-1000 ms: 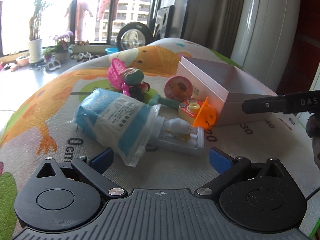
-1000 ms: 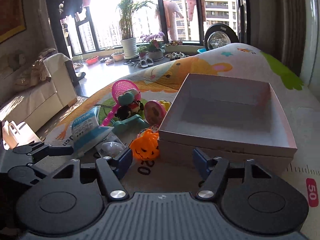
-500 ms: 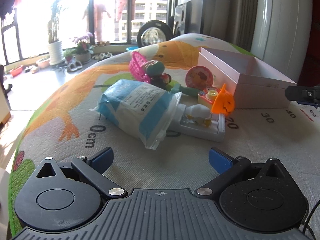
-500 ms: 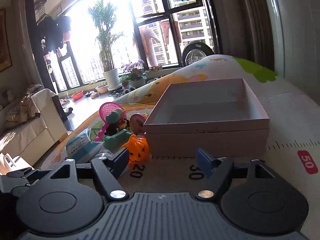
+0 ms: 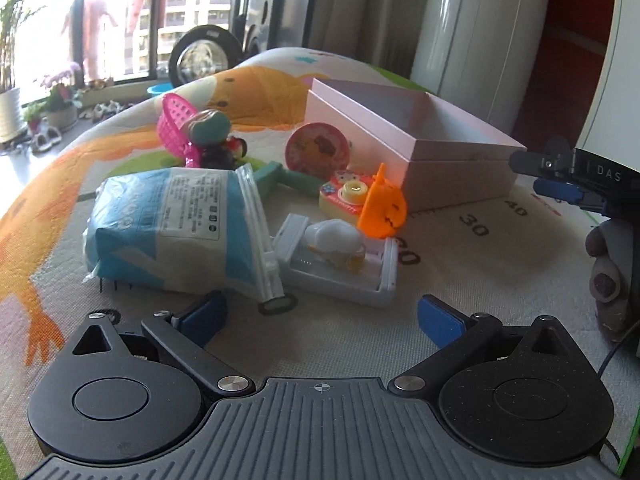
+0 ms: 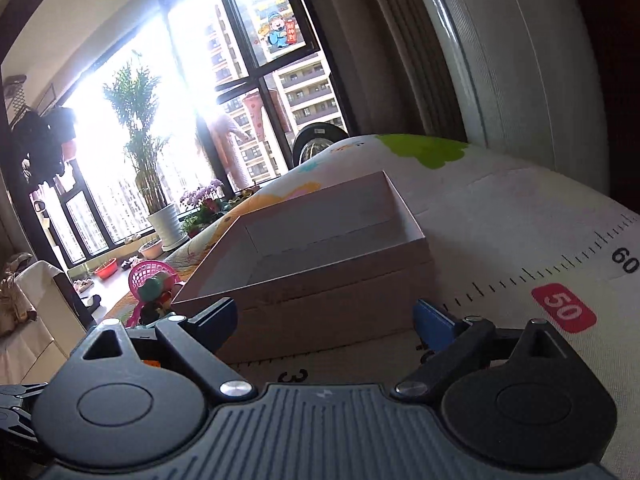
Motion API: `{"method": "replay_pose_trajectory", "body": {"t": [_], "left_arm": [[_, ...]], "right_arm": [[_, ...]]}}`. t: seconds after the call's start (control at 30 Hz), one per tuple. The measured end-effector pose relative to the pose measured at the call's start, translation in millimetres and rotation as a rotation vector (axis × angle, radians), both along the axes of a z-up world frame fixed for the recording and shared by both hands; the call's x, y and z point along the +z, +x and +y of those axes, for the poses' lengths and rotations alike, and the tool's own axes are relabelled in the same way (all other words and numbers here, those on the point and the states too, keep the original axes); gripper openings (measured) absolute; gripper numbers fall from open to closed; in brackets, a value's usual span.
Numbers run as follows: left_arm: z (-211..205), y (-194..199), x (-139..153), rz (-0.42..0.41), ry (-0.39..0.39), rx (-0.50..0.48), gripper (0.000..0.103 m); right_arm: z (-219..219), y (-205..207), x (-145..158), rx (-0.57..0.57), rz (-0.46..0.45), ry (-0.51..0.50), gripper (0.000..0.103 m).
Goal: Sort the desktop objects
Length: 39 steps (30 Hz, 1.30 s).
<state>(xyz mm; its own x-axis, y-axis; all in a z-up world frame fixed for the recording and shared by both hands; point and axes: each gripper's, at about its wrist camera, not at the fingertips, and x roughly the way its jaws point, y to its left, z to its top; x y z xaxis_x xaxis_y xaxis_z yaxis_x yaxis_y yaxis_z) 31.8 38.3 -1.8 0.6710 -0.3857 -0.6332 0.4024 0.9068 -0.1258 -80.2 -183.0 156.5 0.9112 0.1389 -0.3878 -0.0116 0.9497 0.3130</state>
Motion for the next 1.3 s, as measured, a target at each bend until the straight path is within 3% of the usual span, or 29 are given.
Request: {"method": "replay_pose_trajectory", "body": {"t": [0.1, 0.33, 0.63, 0.7, 0.97, 1.17, 1.3], "left_arm": [[-3.5, 1.1, -1.7, 0.000, 0.024, -0.002, 0.103], [-8.8, -0.9, -2.0, -0.001, 0.069, -0.006, 0.103], [-13.4, -1.8, -1.8, -0.005, 0.114, -0.013, 0.103], [-10.7, -2.9, -1.7, -0.006, 0.095, -0.011, 0.103], [-0.8, -3.3, 0.3, -0.006, 0.047, 0.036, 0.103], [-12.4, -2.5, -1.6, -0.014, 0.126, 0.027, 0.103], [-8.0, -2.2, -2.1, -0.012, 0.100, 0.030, 0.103]], "right_arm": [[-1.4, -6.6, -0.5, -0.027, -0.047, 0.002, 0.100], [-3.9, -9.5, -3.3, -0.073, -0.052, -0.010, 0.103], [-16.4, 9.0, -11.4, -0.161, 0.048, 0.067, 0.103], [-11.8, 11.4, -11.5, -0.162, 0.067, 0.040, 0.103], [21.1, -2.1, -4.3, -0.200, -0.022, -0.160, 0.103], [16.3, -3.8, -3.7, -0.274, -0.024, -0.146, 0.103], [18.2, -4.6, -3.4, -0.284, -0.034, -0.165, 0.103]]}}
